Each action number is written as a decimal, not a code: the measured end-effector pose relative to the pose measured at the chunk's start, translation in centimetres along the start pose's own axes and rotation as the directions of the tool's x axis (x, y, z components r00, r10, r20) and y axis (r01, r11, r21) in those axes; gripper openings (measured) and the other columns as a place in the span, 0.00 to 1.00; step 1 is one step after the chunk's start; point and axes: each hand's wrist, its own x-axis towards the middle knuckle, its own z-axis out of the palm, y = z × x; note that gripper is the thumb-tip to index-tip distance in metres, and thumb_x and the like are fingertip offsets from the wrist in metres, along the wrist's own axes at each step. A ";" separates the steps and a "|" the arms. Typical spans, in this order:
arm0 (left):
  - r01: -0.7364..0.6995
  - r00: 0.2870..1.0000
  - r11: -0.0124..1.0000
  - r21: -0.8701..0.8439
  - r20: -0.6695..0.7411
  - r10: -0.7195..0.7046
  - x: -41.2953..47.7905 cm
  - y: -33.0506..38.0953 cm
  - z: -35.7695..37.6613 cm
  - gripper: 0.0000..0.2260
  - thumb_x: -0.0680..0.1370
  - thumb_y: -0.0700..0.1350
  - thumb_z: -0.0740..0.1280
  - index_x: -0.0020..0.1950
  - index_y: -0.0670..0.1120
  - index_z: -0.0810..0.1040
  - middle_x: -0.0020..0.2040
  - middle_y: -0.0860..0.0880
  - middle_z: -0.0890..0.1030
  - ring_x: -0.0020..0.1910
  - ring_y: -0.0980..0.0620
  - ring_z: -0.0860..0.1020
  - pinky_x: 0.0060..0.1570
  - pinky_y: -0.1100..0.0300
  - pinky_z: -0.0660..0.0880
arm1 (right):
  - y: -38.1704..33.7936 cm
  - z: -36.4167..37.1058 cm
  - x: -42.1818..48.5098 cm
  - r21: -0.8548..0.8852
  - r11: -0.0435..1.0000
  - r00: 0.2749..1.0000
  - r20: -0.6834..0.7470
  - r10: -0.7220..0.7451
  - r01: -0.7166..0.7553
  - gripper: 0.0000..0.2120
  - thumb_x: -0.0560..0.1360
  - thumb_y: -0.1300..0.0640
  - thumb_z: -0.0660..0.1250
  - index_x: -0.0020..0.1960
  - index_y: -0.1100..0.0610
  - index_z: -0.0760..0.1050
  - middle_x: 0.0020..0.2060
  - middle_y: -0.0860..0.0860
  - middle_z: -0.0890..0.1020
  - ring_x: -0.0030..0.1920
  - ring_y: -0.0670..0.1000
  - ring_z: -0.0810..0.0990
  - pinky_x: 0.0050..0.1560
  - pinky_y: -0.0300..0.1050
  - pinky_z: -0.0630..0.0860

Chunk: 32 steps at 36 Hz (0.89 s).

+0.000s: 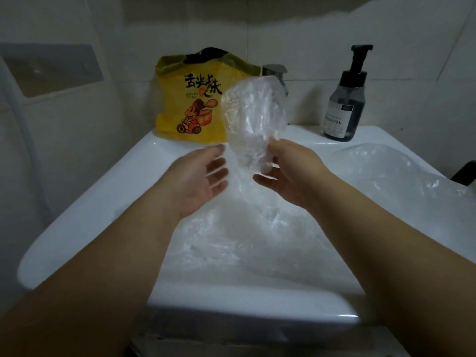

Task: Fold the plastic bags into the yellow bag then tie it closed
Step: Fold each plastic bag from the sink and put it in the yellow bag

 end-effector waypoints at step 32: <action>0.025 0.965 0.968 -0.251 0.261 0.043 -1.0 1.0 0.8 0.24 0.79 0.60 0.59 0.68 0.46 0.74 0.60 0.46 0.82 0.57 0.49 0.81 0.50 0.55 0.81 | -0.8 -0.7 0.3 0.552 0.815 0.982 0.157 0.105 -0.175 0.16 0.77 0.61 0.56 0.60 0.61 0.77 0.55 0.57 0.82 0.57 0.57 0.80 0.62 0.55 0.74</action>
